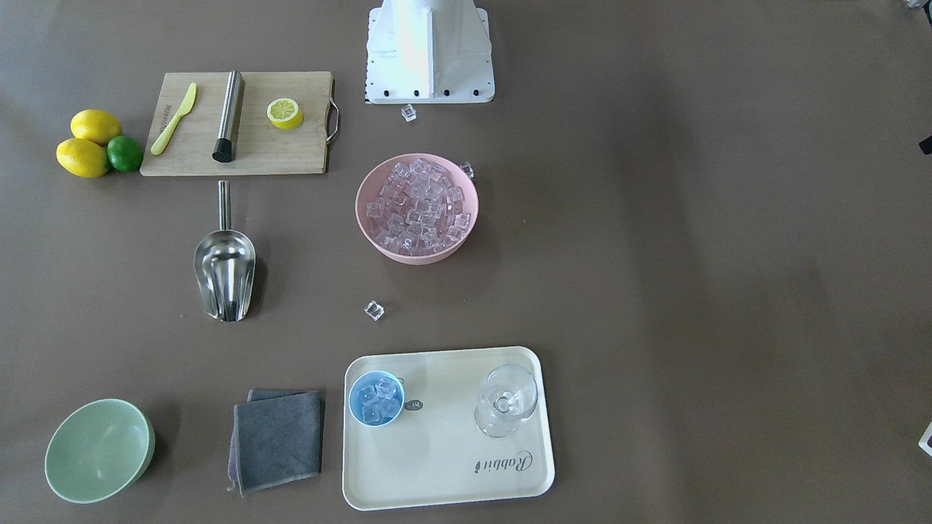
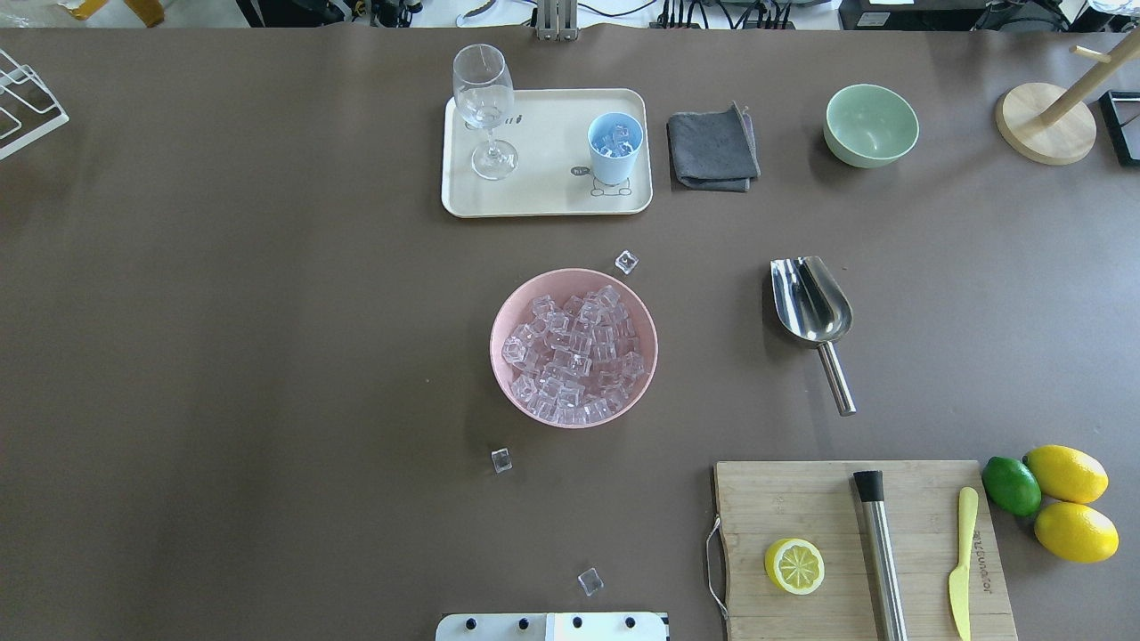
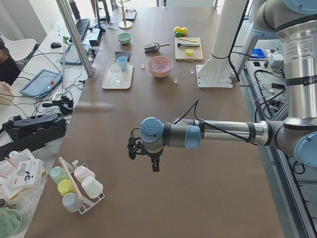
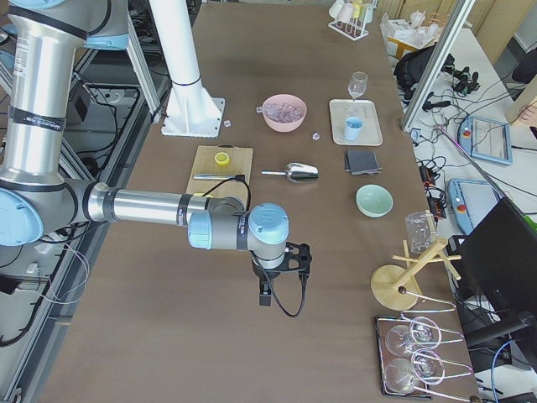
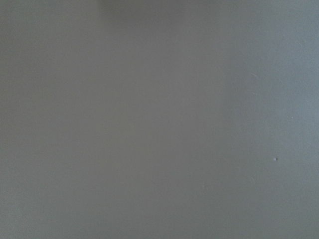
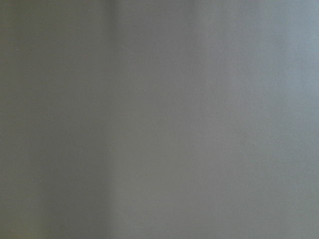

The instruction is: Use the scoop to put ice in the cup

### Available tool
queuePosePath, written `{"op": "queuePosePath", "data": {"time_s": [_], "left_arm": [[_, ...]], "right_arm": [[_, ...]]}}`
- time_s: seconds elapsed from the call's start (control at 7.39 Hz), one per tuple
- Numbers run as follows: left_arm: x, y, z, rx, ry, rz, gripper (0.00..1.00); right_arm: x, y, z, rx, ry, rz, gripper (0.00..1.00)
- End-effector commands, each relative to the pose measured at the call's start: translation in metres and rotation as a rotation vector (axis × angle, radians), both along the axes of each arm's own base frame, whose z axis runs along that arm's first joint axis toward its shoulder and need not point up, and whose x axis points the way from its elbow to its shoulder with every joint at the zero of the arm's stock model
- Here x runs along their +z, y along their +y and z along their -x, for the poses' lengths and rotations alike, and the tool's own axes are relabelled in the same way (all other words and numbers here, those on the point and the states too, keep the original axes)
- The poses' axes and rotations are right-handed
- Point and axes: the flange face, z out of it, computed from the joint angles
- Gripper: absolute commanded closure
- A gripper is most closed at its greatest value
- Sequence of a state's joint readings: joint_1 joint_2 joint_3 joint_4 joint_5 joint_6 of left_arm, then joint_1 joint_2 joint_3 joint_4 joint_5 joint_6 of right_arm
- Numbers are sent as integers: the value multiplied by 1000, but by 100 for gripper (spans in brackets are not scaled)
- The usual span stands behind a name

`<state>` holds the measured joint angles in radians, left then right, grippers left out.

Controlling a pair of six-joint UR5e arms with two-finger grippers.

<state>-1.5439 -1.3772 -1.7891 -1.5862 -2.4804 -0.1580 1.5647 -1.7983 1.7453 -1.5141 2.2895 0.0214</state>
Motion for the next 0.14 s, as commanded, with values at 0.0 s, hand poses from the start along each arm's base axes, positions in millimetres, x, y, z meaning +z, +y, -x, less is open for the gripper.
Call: {"op": "queuePosePath", "data": {"time_s": [0.0], "left_arm": [[-3, 0, 0, -1, 2, -6, 1]], "right_arm": [[1, 0, 0, -2, 1, 0, 0]]}}
